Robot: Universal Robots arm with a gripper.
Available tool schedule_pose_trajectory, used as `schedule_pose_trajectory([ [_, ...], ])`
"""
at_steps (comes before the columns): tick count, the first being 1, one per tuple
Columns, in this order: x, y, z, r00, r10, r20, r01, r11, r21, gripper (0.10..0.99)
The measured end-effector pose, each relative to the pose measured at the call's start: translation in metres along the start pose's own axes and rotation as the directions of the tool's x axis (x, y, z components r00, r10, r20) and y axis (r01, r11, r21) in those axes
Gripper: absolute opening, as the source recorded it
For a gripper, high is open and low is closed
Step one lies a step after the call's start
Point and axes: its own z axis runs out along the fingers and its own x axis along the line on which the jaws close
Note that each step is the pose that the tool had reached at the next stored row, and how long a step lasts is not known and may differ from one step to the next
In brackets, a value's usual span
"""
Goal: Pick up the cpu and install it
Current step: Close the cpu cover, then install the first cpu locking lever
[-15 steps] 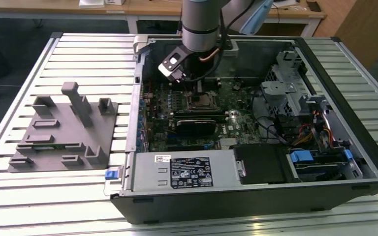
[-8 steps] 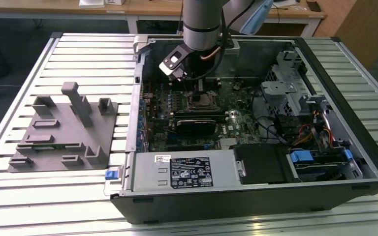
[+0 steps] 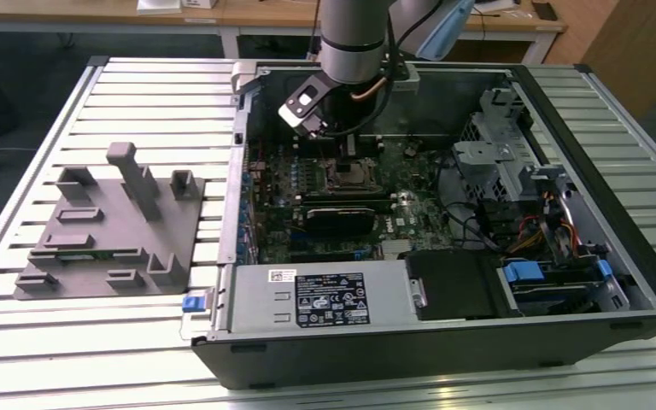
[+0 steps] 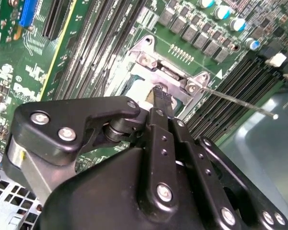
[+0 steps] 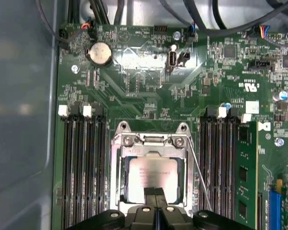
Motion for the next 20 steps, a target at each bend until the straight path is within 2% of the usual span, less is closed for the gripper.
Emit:
schedule_pose_trajectory([
  [10,-0.0001,0.0090,0.0003,1.0000,0.000,0.0000,0.000,1.0000,0.000,0.106],
  [16,0.0000,0.0096,0.0002,1.0000,0.000,0.0000,0.000,1.0000,0.000,0.106],
  [20,-0.0001,0.0098,-0.0033,1.0000,0.000,0.0000,0.000,1.0000,0.000,0.106],
])
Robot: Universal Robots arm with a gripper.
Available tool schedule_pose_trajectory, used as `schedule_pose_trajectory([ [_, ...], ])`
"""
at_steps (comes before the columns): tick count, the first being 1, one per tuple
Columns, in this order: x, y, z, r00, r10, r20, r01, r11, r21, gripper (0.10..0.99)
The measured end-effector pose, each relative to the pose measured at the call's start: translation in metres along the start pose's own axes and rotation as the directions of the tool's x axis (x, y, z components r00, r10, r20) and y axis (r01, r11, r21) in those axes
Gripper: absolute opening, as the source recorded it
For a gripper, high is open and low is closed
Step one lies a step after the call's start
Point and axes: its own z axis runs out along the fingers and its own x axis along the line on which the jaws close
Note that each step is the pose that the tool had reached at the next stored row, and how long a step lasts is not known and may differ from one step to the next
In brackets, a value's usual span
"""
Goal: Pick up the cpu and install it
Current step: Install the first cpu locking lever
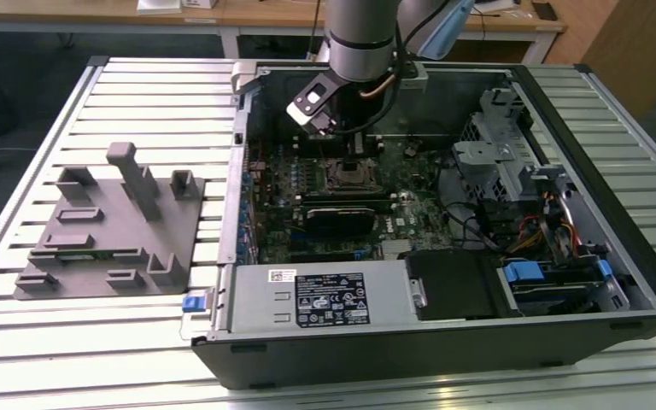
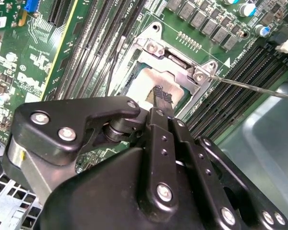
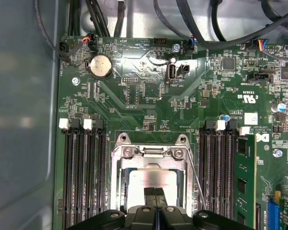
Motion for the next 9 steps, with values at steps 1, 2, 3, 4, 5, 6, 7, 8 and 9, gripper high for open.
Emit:
schedule_pose_trajectory([
  [1,0.0000,0.0000,-0.0011,1.0000,0.000,0.0001,0.000,1.0000,0.000,0.106],
  [2,0.0000,0.0001,-0.0022,1.0000,0.000,0.0000,0.000,1.0000,0.000,0.106],
  [3,-0.0001,0.0001,-0.0032,1.0000,0.000,0.0000,0.000,1.0000,0.000,0.106],
  [4,-0.0001,0.0002,-0.0042,1.0000,0.000,-0.0001,0.000,1.0000,0.000,0.106],
  [5,-0.0001,0.0002,-0.0051,1.0000,0.000,-0.0001,0.000,1.0000,0.000,0.106],
  [6,-0.0001,0.0002,-0.0060,1.0000,0.000,0.0000,0.000,1.0000,0.000,0.106],
  [7,-0.0001,0.0003,-0.0068,1.0000,0.000,0.0000,0.000,1.0000,0.000,0.106],
  [8,-0.0002,0.0003,-0.0076,1.0000,0.000,0.0001,0.000,1.0000,0.000,0.106],
  [9,-0.0002,0.0003,-0.0083,1.0000,0.000,0.0001,0.000,1.0000,0.000,0.106],
])
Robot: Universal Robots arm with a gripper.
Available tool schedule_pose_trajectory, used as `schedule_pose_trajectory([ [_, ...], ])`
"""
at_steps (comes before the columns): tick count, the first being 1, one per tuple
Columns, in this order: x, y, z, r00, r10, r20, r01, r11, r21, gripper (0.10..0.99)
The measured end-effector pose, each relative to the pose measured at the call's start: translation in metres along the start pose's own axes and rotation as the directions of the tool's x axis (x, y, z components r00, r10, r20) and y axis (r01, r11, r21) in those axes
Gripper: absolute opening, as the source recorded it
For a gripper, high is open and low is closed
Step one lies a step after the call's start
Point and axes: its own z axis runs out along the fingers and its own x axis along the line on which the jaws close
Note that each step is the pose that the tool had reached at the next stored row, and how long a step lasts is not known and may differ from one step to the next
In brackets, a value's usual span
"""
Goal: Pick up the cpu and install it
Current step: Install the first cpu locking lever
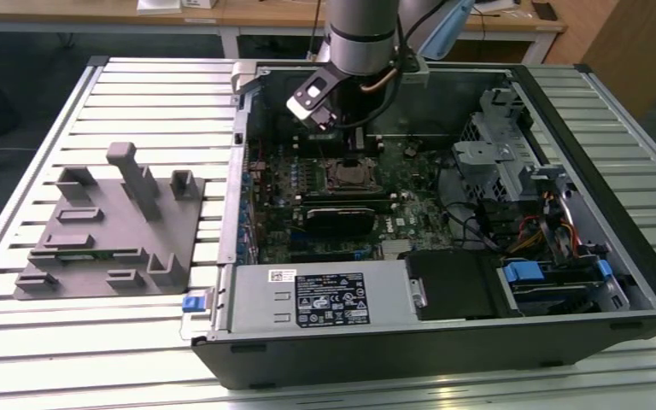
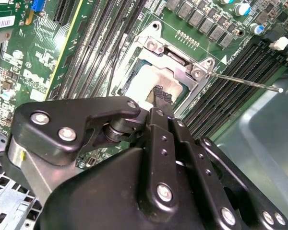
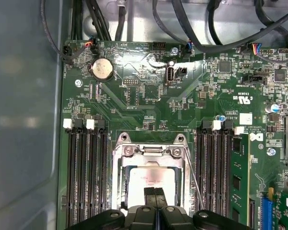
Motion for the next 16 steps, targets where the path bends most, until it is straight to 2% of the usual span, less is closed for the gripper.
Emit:
schedule_pose_trajectory([
  [16,-0.0001,0.0002,-0.0066,1.0000,0.000,-0.0001,0.000,1.0000,0.000,0.106],
])
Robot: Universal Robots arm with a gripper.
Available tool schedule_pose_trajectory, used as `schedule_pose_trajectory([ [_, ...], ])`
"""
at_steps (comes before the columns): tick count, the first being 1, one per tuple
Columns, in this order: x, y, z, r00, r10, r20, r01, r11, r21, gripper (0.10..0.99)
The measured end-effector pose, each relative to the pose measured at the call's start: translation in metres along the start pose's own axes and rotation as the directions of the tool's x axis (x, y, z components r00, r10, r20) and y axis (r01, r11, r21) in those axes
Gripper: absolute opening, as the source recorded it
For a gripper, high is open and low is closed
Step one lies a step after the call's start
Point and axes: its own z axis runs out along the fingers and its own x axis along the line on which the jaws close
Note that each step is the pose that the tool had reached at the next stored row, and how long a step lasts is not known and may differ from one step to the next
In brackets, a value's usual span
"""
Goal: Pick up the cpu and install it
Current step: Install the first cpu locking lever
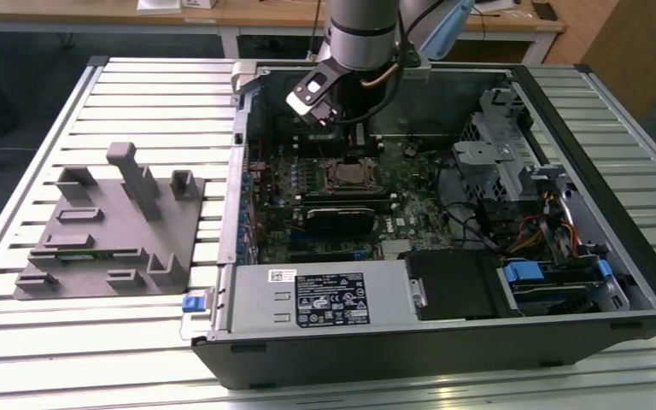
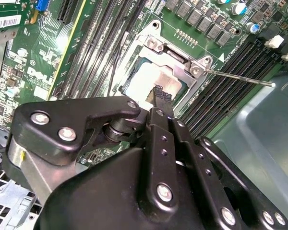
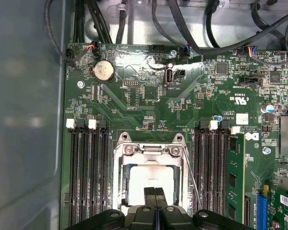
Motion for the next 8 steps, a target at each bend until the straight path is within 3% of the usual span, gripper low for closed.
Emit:
schedule_pose_trajectory([
  [8,-0.0001,0.0001,-0.0022,1.0000,0.000,0.0000,0.000,1.0000,0.000,0.106],
])
